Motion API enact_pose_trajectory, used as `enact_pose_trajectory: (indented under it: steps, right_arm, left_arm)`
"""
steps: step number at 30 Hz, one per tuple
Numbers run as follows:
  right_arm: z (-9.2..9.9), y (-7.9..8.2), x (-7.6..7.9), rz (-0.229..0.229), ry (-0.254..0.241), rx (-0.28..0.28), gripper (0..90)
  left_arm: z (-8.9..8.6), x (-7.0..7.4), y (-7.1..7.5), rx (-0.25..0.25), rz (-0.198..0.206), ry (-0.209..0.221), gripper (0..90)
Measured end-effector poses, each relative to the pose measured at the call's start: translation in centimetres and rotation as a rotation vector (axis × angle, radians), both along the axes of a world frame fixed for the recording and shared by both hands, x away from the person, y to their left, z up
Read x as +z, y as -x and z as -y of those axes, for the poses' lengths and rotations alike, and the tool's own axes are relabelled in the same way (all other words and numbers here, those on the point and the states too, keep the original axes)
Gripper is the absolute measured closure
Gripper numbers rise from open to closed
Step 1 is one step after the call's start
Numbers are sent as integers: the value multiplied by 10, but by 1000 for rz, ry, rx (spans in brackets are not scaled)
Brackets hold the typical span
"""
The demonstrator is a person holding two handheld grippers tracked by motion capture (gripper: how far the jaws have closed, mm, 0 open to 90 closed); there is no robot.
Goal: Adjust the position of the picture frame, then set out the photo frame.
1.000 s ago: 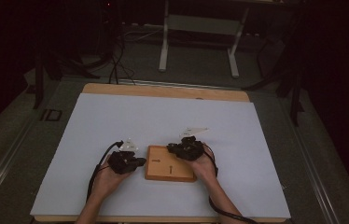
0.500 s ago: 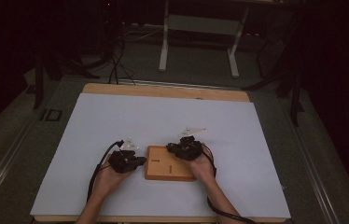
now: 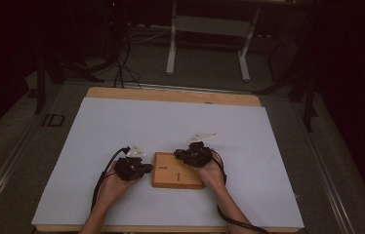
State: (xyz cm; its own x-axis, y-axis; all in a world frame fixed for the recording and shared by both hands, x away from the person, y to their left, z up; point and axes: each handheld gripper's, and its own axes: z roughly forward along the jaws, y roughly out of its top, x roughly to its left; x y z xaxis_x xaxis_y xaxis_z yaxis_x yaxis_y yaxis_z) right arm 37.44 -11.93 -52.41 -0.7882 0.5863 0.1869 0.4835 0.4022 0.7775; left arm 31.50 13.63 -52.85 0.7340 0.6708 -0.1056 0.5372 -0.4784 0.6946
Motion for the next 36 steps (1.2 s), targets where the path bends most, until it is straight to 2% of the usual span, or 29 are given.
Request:
enact_pose_trajectory:
  steps: [7,12,17,23,27,36]
  right_arm:
    - [1,-2,-1,-13,-12,11,820]
    - [8,-1,6,-2,-27,10,714]
    - [18,3,13,19,-2,17,655]
    - [31,8,12,30,14,15,611]
    - [38,13,9,34,38,25,602]
    - [60,22,9,47,54,0,583]
  left_arm:
    - [0,0,0,8,10,-16,848]
    - [-2,0,-1,17,14,-10,827]
    - [-4,1,-2,27,16,2,816]
    - [-8,2,-2,46,22,20,781]
    - [-10,3,-2,54,30,37,775]
    - [-12,6,-2,65,50,61,744]
